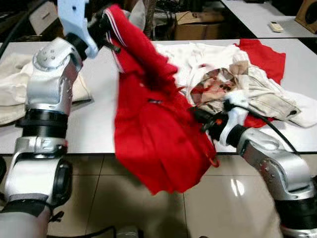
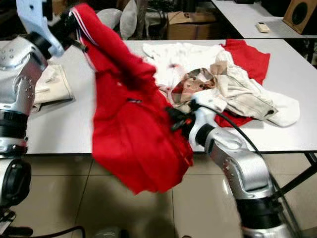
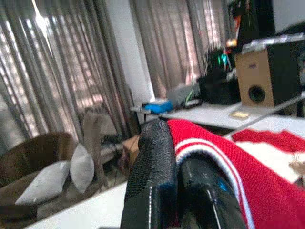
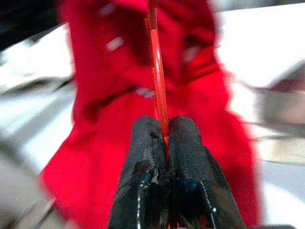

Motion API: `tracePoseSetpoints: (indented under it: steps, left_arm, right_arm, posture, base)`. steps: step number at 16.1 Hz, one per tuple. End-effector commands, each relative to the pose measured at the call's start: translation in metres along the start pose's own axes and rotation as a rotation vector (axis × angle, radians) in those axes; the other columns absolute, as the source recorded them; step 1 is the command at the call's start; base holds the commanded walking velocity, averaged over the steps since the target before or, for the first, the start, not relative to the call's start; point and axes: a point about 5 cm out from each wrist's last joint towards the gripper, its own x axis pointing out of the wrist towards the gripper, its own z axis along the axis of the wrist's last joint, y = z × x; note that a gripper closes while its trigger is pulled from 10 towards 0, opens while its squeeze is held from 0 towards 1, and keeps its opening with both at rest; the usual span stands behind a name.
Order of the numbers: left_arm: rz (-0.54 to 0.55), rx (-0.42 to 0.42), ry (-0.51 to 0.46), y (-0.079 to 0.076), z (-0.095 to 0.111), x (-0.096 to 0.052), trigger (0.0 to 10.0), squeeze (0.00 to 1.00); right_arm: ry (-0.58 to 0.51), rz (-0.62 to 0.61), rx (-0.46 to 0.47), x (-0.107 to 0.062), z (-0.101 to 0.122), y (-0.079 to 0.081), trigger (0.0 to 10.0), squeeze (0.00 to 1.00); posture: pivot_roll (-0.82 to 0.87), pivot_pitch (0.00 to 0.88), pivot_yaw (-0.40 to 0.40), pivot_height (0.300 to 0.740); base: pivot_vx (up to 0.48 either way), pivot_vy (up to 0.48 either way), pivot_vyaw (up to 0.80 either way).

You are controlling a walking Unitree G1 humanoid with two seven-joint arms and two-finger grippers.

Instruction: Hang hanger

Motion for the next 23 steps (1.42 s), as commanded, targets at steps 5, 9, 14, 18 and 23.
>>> tracePoseSetpoints:
  steps: [5,9,14,18,23]
  left_arm:
    - [0.035,-0.095,-0.101,-0.001,0.018,0.012,0.0,0.00]
    - [-0.047,-0.270,-0.231,-0.005,0.052,0.027,0.0,0.00]
    - [-0.222,-0.322,-0.322,-0.029,0.082,0.031,0.0,0.00]
    - [-0.295,-0.345,-0.404,-0.033,0.111,0.025,0.0,0.00]
    - [-0.225,-0.316,-0.483,-0.016,0.131,0.014,0.0,0.00]
  right_arm:
    - [0.139,0.254,-0.173,-0.067,-0.006,-0.007,10.0,0.00]
    - [0.168,0.410,-0.172,-0.087,-0.006,0.002,10.0,0.00]
    - [0.109,0.352,-0.202,-0.050,-0.007,-0.010,10.0,0.00]
    - [0.009,0.194,-0.280,0.020,0.017,-0.043,10.0,0.00]
    - [-0.465,-0.224,-0.489,0.045,0.160,-0.074,10.0,0.00]
  posture:
    - [0.02,0.000,0.053,0.740]
    - [0.01,0.000,0.070,0.740]
    - [0.03,0.000,0.057,0.740]
    - [0.05,0.000,0.030,0.740]
    - [0.06,0.000,0.010,0.740]
  base:
    - [0.000,0.000,0.00]
    - [0.000,0.000,0.00]
    - [0.000,0.000,0.00]
    - [0.000,0.000,0.00]
    - [0.000,0.000,0.00]
